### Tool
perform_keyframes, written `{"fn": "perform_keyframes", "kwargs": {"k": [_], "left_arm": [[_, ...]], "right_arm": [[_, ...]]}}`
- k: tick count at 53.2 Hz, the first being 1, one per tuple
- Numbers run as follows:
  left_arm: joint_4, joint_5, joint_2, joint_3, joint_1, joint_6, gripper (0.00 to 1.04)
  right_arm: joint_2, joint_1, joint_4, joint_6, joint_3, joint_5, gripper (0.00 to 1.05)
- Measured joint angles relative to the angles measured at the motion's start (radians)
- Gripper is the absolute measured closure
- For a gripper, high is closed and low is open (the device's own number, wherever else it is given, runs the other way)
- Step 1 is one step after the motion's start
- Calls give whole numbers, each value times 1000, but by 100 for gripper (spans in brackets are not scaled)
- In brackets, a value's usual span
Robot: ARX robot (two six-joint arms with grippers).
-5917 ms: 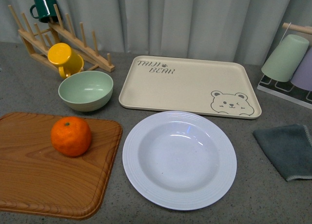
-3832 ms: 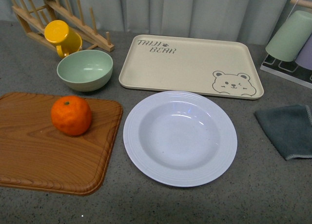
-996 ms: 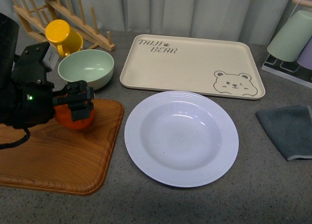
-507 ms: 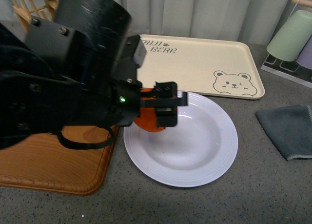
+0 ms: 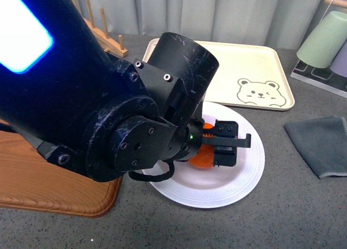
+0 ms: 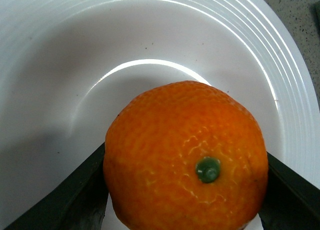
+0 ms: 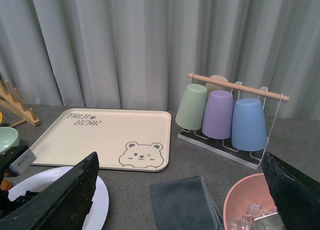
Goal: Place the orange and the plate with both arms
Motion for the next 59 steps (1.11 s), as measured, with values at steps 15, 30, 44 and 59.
{"fn": "perform_keyframes", "kwargs": {"k": [15, 30, 44, 59], "left_arm": [[-4, -25, -29, -15, 10, -6, 6], [76, -105, -335, -232, 77, -23, 6], [37, -113, -830, -636, 325, 6, 6], [-125, -105, -1225, -821, 463, 32, 6]], "right_arm": [[0, 0, 0, 0, 0, 0, 9], [0, 0, 0, 0, 0, 1, 9], [0, 0, 0, 0, 0, 1, 9], [0, 0, 0, 0, 0, 1, 9]]}}
